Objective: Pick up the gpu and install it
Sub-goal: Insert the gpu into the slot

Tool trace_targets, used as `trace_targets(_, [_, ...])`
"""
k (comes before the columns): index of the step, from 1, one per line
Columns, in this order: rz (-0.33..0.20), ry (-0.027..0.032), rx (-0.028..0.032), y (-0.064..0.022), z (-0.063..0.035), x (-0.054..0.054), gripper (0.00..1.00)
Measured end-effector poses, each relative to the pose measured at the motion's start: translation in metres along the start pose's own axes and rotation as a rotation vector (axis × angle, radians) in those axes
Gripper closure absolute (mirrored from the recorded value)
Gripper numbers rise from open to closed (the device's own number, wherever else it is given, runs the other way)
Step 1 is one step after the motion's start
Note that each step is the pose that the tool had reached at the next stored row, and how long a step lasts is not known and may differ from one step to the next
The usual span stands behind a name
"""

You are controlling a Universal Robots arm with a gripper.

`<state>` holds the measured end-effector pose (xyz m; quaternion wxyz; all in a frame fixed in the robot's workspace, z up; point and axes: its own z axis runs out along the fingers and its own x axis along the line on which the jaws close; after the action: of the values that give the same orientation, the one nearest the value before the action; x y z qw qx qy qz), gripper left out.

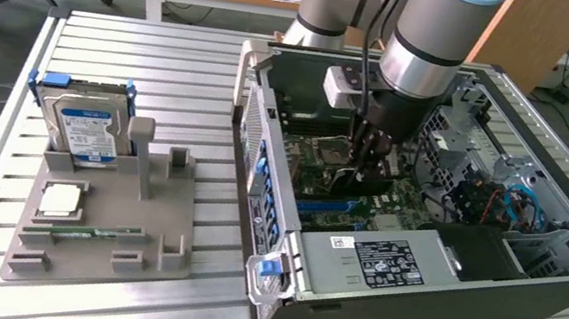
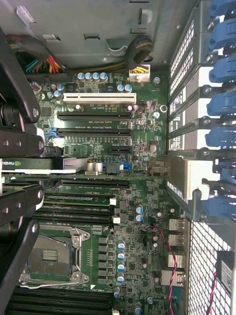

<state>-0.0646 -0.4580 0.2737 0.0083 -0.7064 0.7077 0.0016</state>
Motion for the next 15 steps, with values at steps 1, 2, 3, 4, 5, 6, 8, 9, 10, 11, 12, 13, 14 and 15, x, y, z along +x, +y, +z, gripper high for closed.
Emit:
trace_targets(1, [0.000, -0.0001, 0.0000, 0.0006, 0.0001, 0.0000, 0.74])
trace_targets(2, [0.000, -0.0001, 0.0000, 0.0011, 0.0003, 0.0000, 0.74])
trace_targets(3, [0.000, -0.0003, 0.0001, 0.0014, 0.0007, 0.0000, 0.74])
trace_targets(4, [0.000, -0.0004, 0.0002, 0.0019, 0.0014, 0.0000, 0.74])
trace_targets(5, [0.000, -0.0002, 0.0001, 0.0022, 0.0023, 0.0000, 0.74])
trace_targets(6, [0.000, -0.0001, 0.0000, 0.0025, 0.0032, 0.0001, 0.74])
trace_targets(8, [0.000, 0.0000, 0.0000, 0.0029, 0.0043, 0.0001, 0.74])
trace_targets(9, [0.000, 0.0001, -0.0001, 0.0029, 0.0042, 0.0001, 0.74])
trace_targets(10, [0.000, 0.0001, 0.0000, 0.0029, 0.0042, 0.0001, 0.74])
trace_targets(11, [0.000, 0.0000, -0.0001, 0.0029, 0.0043, 0.0001, 0.74])
trace_targets(12, [0.000, 0.0000, 0.0000, 0.0029, 0.0043, 0.0001, 0.74])
trace_targets(13, [0.000, -0.0001, 0.0000, 0.0029, 0.0043, 0.0001, 0.74])
trace_targets(14, [0.000, -0.0001, 0.0000, 0.0032, 0.0043, 0.0000, 0.74])
trace_targets(15, [0.000, -0.0002, 0.0001, 0.0037, 0.0044, 0.0000, 0.74])
